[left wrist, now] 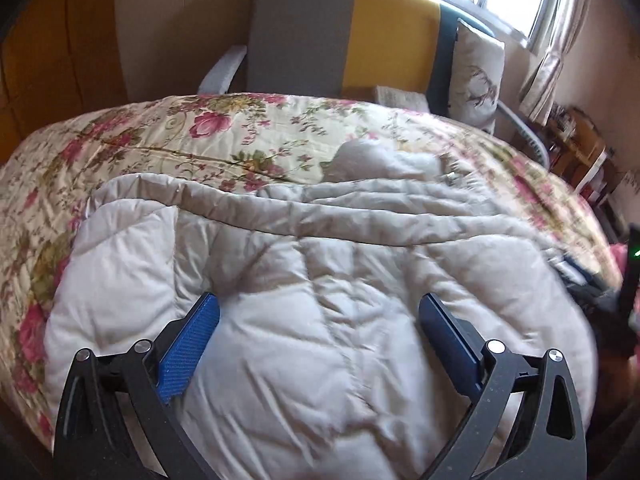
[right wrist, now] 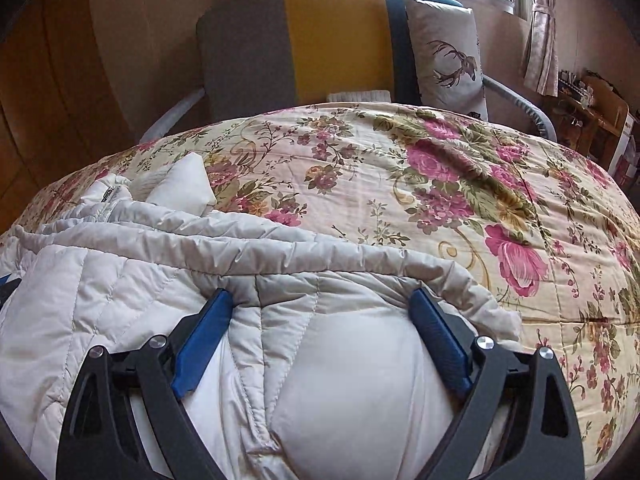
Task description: Fold large clothes
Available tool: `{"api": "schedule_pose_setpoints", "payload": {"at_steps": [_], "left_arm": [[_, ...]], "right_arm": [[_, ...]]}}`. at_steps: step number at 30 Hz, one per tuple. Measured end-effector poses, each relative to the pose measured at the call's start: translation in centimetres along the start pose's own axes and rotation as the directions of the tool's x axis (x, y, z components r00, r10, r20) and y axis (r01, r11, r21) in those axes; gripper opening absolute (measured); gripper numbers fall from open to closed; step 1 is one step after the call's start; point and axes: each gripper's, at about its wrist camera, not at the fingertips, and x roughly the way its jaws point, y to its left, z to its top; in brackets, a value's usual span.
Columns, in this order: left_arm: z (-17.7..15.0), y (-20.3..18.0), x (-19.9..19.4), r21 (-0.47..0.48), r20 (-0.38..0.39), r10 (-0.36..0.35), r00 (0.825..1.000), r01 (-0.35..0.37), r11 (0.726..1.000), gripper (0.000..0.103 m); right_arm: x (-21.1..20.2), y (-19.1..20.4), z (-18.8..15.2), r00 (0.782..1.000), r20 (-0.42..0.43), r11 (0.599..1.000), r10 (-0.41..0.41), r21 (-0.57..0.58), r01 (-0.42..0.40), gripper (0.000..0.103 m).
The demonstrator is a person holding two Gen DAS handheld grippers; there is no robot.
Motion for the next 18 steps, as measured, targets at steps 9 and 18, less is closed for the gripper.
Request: {"api": "schedule_pose_setpoints", "payload": {"at_steps": [9, 18], "left_arm": [[2.7, -6.0, 0.9, 0.18, 0.021, 0.052, 0.998, -0.055, 0.982, 0.099], [2.5, -3.8, 7.4, 0.182, -0.03, 0.02, 0.999, -0.015, 0.983, 0.1]], "right_arm": [[0.0, -0.1, -0.1, 1.0, 0.009, 1.0, 0.011, 0.004, -0.011, 0.092], [0.3, -0.4, -0.1, 1.0, 0.019, 1.0, 0.014, 0.02, -0.014, 0.093]]}}
